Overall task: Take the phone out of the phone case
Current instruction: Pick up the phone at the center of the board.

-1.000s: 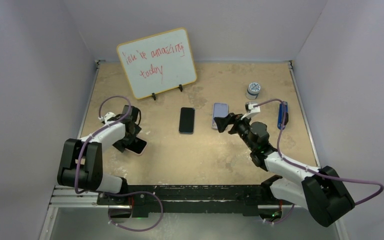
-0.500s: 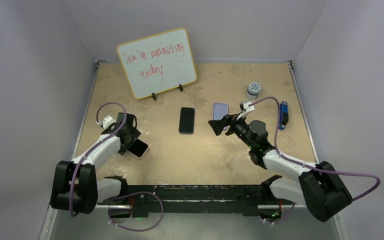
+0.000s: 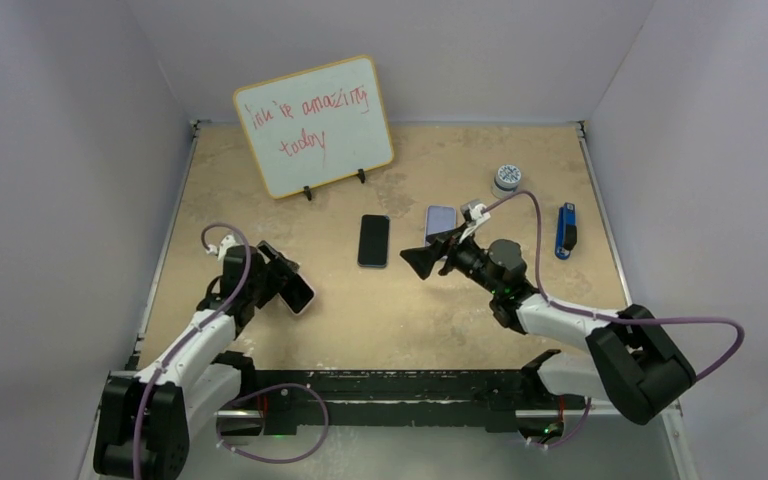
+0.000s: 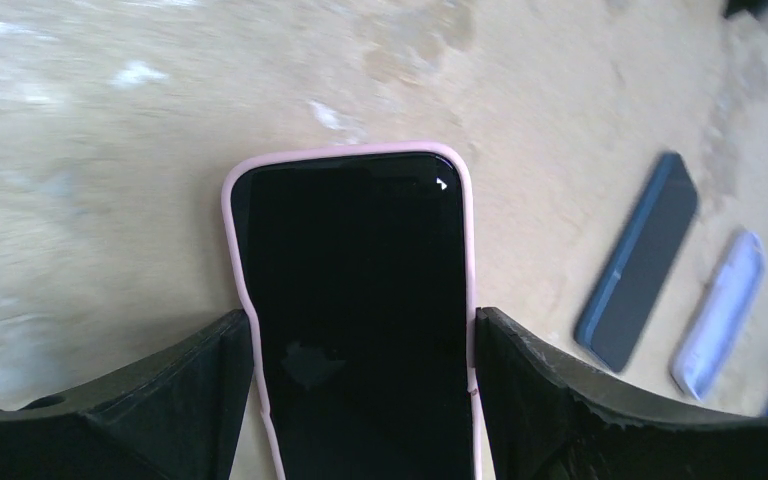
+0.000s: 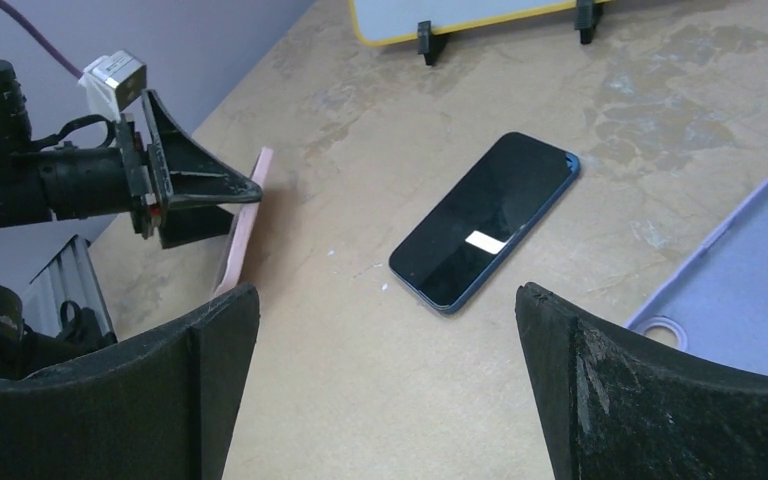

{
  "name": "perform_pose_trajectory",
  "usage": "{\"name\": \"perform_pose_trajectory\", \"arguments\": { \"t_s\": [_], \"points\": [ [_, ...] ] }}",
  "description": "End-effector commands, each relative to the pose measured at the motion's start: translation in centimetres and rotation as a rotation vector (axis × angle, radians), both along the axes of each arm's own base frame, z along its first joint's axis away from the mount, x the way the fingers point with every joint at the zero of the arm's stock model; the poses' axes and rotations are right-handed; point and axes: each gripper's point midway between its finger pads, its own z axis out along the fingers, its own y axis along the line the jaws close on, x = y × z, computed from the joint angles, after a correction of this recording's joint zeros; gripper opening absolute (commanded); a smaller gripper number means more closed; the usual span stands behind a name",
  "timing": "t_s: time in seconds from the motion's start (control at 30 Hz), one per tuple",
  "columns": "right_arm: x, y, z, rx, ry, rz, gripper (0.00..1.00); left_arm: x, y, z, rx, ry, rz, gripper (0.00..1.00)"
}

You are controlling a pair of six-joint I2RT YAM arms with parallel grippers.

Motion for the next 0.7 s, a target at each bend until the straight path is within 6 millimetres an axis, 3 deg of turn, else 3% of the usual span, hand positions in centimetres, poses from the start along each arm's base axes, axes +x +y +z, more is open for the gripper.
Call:
{"name": "perform_pose_trajectory", "arguments": {
  "t_s": [0.0,0.23,0.43,0.67],
  "points": [
    [-0.3,2.2,3.0,0.048,-0.081,0.077,0.99,3.1,-4.0,4.3,-0.139,-0.259,-0.186,0.06],
    [-2.2,5.9,2.1,-0.006,-0.086,0.202,0.97,3.6,-6.9,5.7,-0.249,-0.341,-0.318,0.02],
    [-3.7,9.4,0.2,-0.023,-0.019,0.291,0.90,4.1,-8.1,7.4,-0.209,-0.356,-0.403,0.01],
    [-5.1,12.9,-2.2,-0.044,0.106,0.358,0.85,3.3,-9.6,7.3,-0.130,-0.359,-0.384,0.01]
  ]
}}
